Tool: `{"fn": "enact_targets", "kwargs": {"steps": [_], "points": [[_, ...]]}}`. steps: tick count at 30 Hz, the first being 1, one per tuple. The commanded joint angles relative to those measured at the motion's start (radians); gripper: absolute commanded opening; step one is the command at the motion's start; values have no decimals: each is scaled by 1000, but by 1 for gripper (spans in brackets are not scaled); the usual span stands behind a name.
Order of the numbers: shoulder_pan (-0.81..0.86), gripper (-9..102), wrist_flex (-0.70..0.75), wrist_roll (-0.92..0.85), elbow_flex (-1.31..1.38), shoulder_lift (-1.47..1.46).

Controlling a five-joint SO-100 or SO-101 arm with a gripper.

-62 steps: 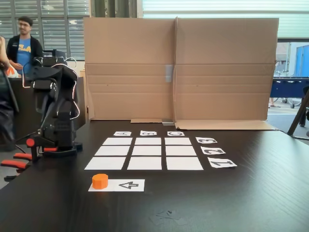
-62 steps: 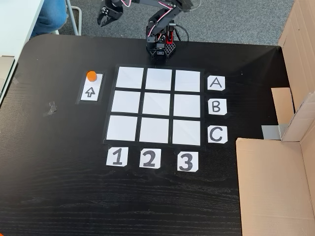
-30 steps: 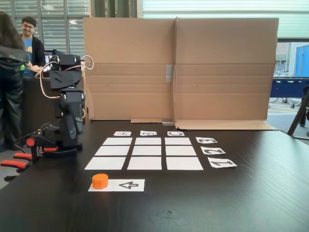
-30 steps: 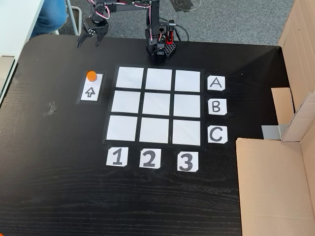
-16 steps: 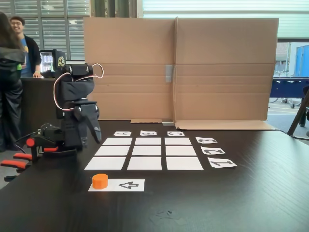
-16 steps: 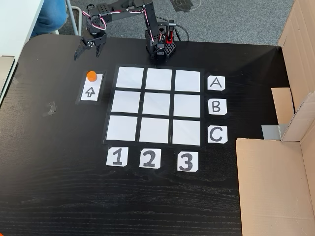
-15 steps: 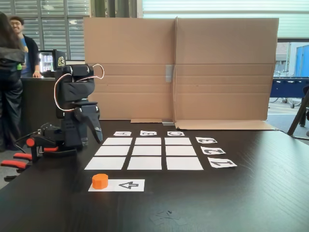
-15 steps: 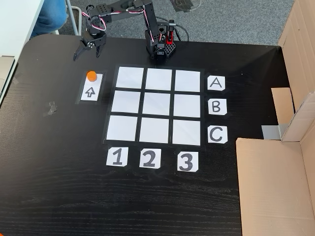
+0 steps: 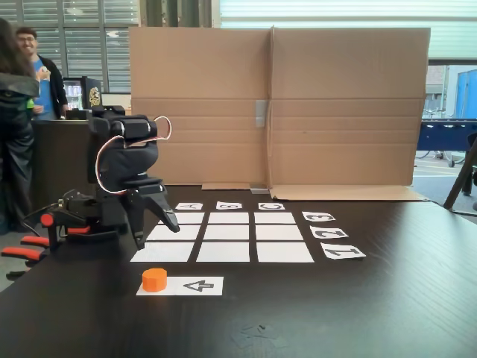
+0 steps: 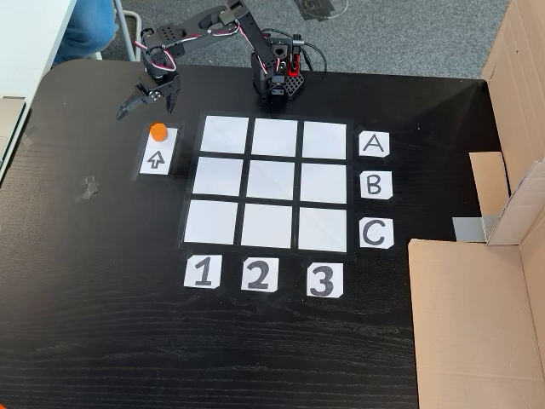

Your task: Pick up the round, orange token and place it in the grid on square B3.

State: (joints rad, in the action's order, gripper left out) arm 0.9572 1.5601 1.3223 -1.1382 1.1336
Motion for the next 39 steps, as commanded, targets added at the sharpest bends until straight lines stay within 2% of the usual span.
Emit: {"fn": "enact_targets", "kwargs": {"steps": [1, 14, 27, 39], "points": [[-20, 66, 8, 3, 44, -11], [-20, 67, 8, -3, 104, -118], [21, 67, 5, -202, 146, -169], [14, 67, 3, -229, 221, -255]]}}
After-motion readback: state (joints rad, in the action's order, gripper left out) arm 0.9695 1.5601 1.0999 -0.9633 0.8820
